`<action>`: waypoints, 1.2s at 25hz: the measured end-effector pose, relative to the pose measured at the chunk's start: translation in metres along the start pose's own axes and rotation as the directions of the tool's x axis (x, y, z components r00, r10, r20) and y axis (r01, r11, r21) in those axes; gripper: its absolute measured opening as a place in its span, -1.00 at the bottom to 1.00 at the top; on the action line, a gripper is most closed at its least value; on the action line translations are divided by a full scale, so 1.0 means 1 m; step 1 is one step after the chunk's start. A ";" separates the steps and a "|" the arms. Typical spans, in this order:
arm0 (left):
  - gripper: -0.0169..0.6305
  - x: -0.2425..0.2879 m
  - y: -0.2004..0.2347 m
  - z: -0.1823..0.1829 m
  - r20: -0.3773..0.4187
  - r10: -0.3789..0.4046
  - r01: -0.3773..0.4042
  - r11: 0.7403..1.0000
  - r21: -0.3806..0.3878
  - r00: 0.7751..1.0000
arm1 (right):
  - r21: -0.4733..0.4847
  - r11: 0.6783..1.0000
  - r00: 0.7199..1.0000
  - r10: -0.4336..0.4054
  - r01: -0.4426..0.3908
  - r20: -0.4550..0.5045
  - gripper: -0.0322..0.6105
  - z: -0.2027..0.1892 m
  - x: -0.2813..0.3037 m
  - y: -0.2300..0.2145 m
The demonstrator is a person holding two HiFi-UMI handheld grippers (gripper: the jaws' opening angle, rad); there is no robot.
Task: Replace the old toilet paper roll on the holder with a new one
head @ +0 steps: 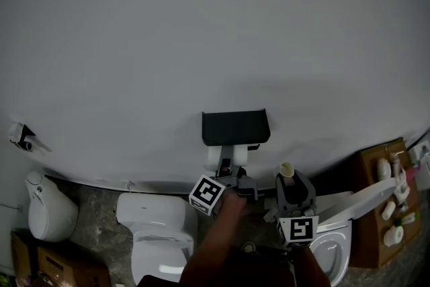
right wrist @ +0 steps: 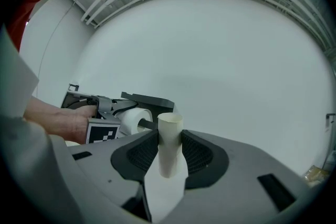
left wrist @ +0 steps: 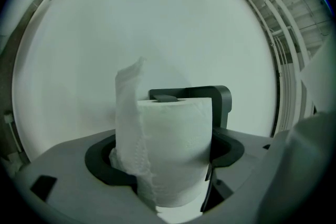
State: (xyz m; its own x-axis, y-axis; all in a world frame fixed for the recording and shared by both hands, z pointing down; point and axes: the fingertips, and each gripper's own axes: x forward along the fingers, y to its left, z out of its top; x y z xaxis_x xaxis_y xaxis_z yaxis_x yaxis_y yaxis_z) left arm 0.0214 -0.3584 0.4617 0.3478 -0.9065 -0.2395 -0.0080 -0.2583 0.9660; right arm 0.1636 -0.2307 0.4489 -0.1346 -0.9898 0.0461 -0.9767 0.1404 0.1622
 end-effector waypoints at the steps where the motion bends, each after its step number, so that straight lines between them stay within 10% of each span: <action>1: 0.36 0.000 -0.002 -0.001 -0.003 -0.012 0.012 1.000 -0.011 1.000 | 0.011 1.000 1.000 0.000 0.000 0.000 -0.43 -0.001 -0.001 0.000; 30: 0.62 0.005 0.013 -0.048 -0.074 0.038 -0.043 0.997 -0.069 0.996 | 0.031 0.998 0.998 -0.059 0.059 0.003 -0.43 -0.001 -0.013 -0.029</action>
State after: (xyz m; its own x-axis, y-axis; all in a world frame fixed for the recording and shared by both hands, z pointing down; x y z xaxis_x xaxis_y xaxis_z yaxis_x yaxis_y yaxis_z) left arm 0.0679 -0.3507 0.4775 0.4159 -0.8884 -0.1945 0.0413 -0.1952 0.9799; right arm 0.1938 -0.2221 0.4447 -0.0775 -0.9964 0.0337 -0.9876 0.0814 0.1343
